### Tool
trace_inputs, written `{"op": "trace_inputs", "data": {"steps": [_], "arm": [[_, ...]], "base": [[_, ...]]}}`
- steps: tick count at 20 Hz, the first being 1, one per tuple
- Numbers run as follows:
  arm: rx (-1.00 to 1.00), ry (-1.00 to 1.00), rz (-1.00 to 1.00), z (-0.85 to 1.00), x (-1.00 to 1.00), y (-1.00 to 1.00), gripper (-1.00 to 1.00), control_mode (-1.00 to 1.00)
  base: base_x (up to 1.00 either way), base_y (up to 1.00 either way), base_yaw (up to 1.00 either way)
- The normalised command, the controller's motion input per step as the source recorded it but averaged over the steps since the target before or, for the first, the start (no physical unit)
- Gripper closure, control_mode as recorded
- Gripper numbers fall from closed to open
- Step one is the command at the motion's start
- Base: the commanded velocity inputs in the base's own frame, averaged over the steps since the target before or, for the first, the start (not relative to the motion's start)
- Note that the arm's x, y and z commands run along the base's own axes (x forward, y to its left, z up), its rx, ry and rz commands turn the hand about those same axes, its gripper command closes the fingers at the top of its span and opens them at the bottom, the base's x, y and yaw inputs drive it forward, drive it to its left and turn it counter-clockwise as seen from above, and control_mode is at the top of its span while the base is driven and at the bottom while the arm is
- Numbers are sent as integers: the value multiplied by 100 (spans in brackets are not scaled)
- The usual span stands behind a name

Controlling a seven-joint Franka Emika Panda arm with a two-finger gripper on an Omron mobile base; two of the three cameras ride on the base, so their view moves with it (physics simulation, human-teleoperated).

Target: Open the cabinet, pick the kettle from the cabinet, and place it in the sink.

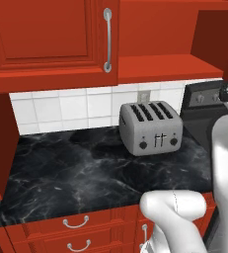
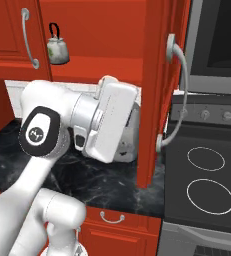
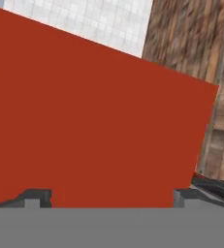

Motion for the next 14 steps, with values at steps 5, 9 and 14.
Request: {"op": "trace_inputs", "data": {"steps": [5,9,14], "arm": [[5,0,0,-2,-12,-62,-100,-100],[5,0,0,-4,-6,-55,-100,-100],[2,0,0,-3,-3,-41,-100,-100]], "base": [[0,0,0],[0,0,0],[0,0,0]]}}
